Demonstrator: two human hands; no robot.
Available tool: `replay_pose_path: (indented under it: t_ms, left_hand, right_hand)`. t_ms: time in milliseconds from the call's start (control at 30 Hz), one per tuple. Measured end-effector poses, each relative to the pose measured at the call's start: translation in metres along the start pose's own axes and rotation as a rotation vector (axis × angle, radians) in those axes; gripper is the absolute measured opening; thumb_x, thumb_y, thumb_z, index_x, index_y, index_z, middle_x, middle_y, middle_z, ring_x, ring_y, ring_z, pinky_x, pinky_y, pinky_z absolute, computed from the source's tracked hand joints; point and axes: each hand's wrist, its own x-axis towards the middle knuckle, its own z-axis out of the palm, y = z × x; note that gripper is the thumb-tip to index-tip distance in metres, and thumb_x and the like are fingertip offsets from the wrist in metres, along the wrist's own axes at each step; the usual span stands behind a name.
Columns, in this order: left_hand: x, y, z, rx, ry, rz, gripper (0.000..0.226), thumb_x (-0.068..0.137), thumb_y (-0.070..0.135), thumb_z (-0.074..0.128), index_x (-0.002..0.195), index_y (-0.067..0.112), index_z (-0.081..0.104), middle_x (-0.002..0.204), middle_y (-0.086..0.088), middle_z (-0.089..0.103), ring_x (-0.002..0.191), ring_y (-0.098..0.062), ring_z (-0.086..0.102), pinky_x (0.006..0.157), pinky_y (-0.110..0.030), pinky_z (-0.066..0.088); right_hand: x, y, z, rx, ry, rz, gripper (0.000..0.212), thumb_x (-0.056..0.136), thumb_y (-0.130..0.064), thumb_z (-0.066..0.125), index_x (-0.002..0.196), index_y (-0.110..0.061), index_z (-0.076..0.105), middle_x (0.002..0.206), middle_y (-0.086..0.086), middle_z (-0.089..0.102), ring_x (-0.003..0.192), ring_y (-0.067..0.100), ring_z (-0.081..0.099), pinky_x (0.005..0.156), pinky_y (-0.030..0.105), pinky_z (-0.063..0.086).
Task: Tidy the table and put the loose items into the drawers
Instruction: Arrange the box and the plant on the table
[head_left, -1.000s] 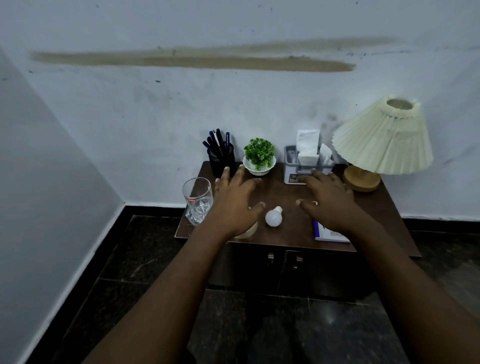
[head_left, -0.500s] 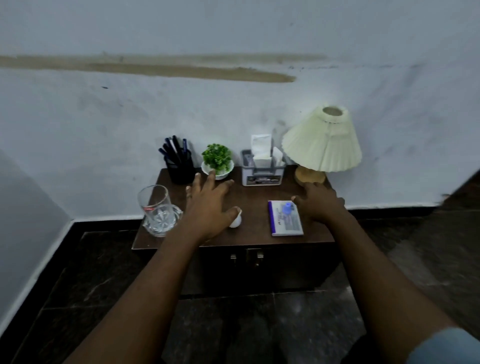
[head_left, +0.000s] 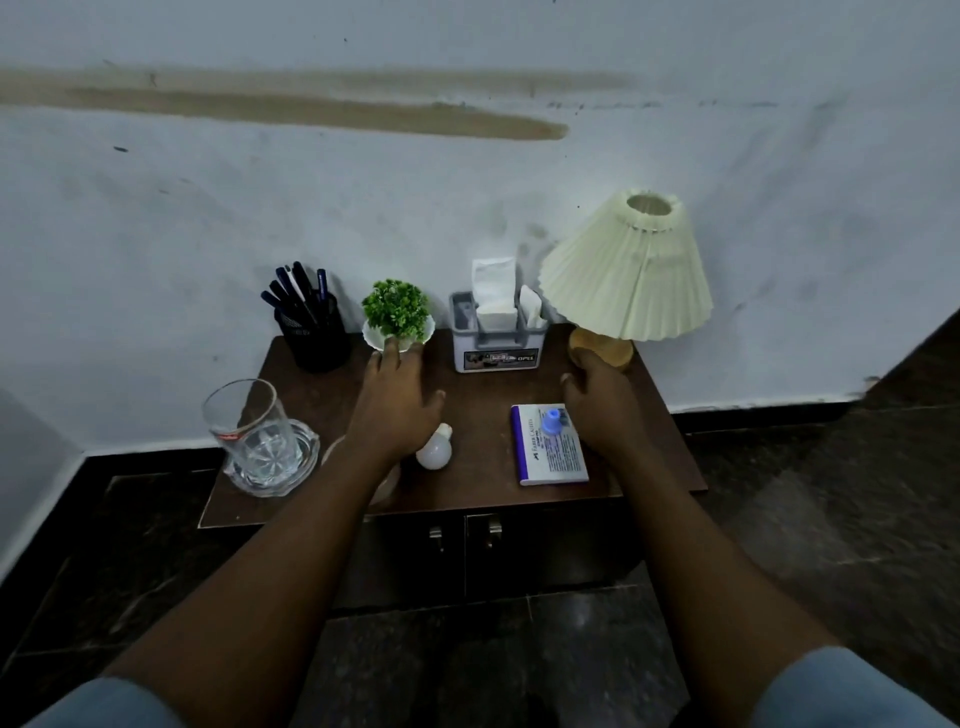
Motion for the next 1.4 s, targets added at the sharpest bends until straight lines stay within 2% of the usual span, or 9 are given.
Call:
replay_pose_path:
  t_ms: [233,400,467,567,667,800,1033,1267,1400]
  left_hand:
    - [0.029,-0.025,0.006,0.082,0.021,-0.090,0.060,0.094,0.040,0.062,0.148,0.016,0.049,0.170,-0.014,0.020,0.151,-0.045,0.022,0.118,-0.060,0.033]
    - [0.042,-0.039,0.006,0.134,-0.017,-0.142,0.043,0.094,0.043,0.061,0.128,0.016,0.066,0.164,-0.011,0.029,0.144,-0.044,0.030,0.112,-0.060,0.033]
    - [0.044,-0.043,0.007,0.149,-0.052,-0.144,0.045,0.094,0.044,0.062,0.128,0.017,0.066,0.159,-0.010,0.035,0.141,-0.043,0.033,0.111,-0.059,0.033]
    - [0.047,-0.046,0.006,0.178,-0.091,-0.083,0.046,0.093,0.042,0.062,0.131,0.016,0.066,0.157,-0.007,0.038,0.138,-0.042,0.038,0.110,-0.057,0.038]
    - [0.054,-0.047,0.005,0.181,-0.114,0.005,0.044,0.095,0.037,0.063,0.126,0.006,0.068,0.140,-0.016,0.051,0.125,-0.041,0.050,0.104,-0.049,0.047]
    - [0.055,-0.049,0.002,0.115,-0.096,0.005,0.039,0.094,0.032,0.066,0.108,-0.005,0.071,0.121,-0.021,0.056,0.109,-0.037,0.059,0.094,-0.043,0.052]
    - [0.049,-0.051,0.000,0.103,-0.085,0.022,0.040,0.095,0.031,0.066,0.110,-0.005,0.071,0.123,-0.023,0.057,0.110,-0.037,0.060,0.096,-0.045,0.051]
    - [0.048,-0.053,0.004,0.039,-0.089,0.023,0.039,0.096,0.030,0.066,0.114,-0.004,0.071,0.133,-0.020,0.051,0.111,-0.033,0.060,0.099,-0.045,0.051]
    - [0.042,-0.053,-0.001,-0.002,-0.031,0.043,0.027,0.092,0.021,0.068,0.107,0.000,0.075,0.128,-0.023,0.053,0.109,-0.037,0.062,0.098,-0.038,0.050]
  right_hand:
    - [0.028,0.002,0.009,0.046,-0.031,0.018,0.047,0.103,-0.023,0.054,0.148,-0.015,0.050,0.144,0.011,0.059,0.129,0.030,0.058,0.102,0.034,0.044]
    - [0.027,0.011,0.002,-0.058,0.047,-0.037,0.026,0.098,-0.015,0.058,0.121,-0.008,0.068,0.118,0.017,0.069,0.110,0.036,0.064,0.085,0.030,0.046]
    - [0.028,0.012,-0.004,-0.121,0.060,-0.070,0.024,0.097,-0.011,0.057,0.117,-0.005,0.069,0.119,0.020,0.068,0.111,0.037,0.062,0.092,0.038,0.049]
    - [0.026,0.017,-0.008,-0.239,-0.015,-0.099,0.038,0.099,-0.009,0.055,0.136,-0.011,0.063,0.136,0.020,0.061,0.126,0.038,0.054,0.107,0.042,0.043]
    - [0.023,0.024,-0.009,-0.249,-0.102,-0.075,0.050,0.103,-0.009,0.052,0.151,-0.020,0.050,0.141,0.021,0.058,0.124,0.038,0.055,0.103,0.037,0.043]
    - [0.030,0.031,-0.005,-0.245,-0.164,-0.056,0.060,0.103,-0.007,0.050,0.157,-0.028,0.037,0.146,0.020,0.055,0.125,0.039,0.056,0.104,0.041,0.046]
    - [0.037,0.044,0.001,-0.296,-0.234,-0.055,0.069,0.103,-0.010,0.047,0.162,-0.035,0.020,0.168,0.015,0.022,0.147,0.046,0.030,0.120,0.052,0.031]
    - [0.034,0.039,0.004,-0.230,-0.214,0.003,0.068,0.102,-0.010,0.049,0.161,-0.035,0.024,0.155,0.019,0.045,0.140,0.042,0.043,0.116,0.047,0.035]
    - [0.033,0.037,0.001,-0.182,-0.207,0.031,0.069,0.100,-0.015,0.054,0.159,-0.041,0.028,0.161,0.016,0.038,0.145,0.041,0.037,0.119,0.049,0.034]
